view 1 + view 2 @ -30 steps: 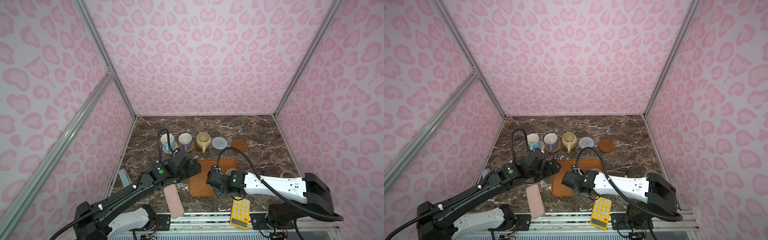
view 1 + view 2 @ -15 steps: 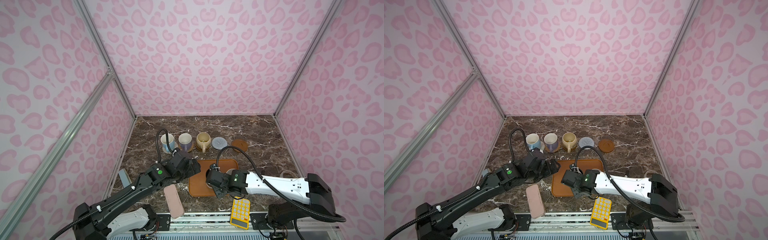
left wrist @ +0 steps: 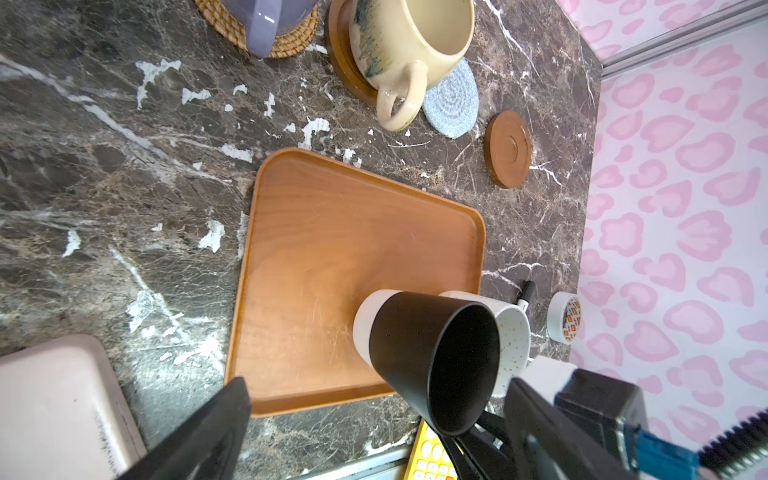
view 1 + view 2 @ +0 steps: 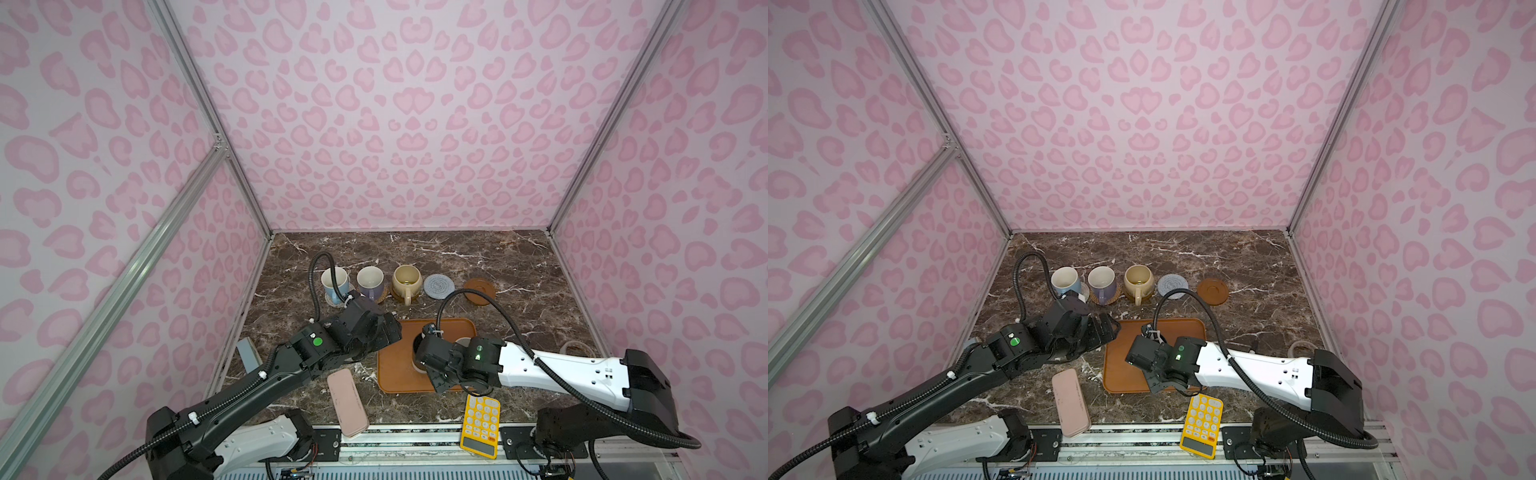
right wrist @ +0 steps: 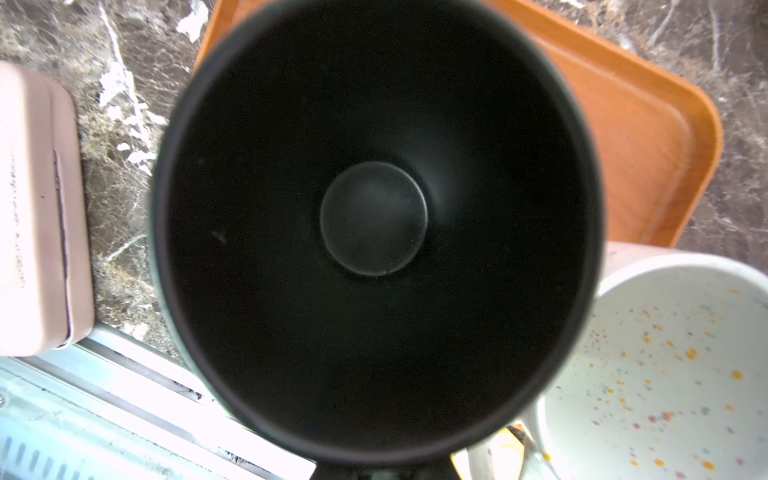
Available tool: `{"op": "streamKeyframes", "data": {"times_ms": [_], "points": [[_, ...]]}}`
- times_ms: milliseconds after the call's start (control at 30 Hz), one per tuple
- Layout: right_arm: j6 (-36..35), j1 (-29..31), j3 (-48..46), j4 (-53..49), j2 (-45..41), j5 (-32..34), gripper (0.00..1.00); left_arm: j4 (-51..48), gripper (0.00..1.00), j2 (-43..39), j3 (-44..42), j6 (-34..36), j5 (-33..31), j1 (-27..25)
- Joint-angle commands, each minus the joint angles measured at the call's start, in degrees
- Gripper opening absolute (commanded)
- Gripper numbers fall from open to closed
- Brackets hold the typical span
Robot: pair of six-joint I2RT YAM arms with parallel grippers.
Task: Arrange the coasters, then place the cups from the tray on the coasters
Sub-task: 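Close right gripper on the black mug rim and lift it off the tray, then carry the black mug with right gripper toward the blue knit coaster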
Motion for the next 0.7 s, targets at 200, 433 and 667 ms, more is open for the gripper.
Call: {"op": "streamKeyframes", "data": {"times_ms": [200, 433, 667], "points": [[-1.32, -1.96, 0.92, 1.79, -1.95, 2.2, 0.0, -0.39, 0.97, -0.21, 1.7, 0.46, -1.69, 0.01], [-2.76, -4.32, 2.09, 0.06, -2.97, 2.96, 0.0, 0.85, 0.97, 0.0, 1.91, 1.18, -1.72, 0.04], [-3.49, -9.05, 0.27, 1.76, -6.2, 0.54, 0.0, 2.07, 0.97, 2.27, 3.5, 2.54, -0.58, 0.39]]}}
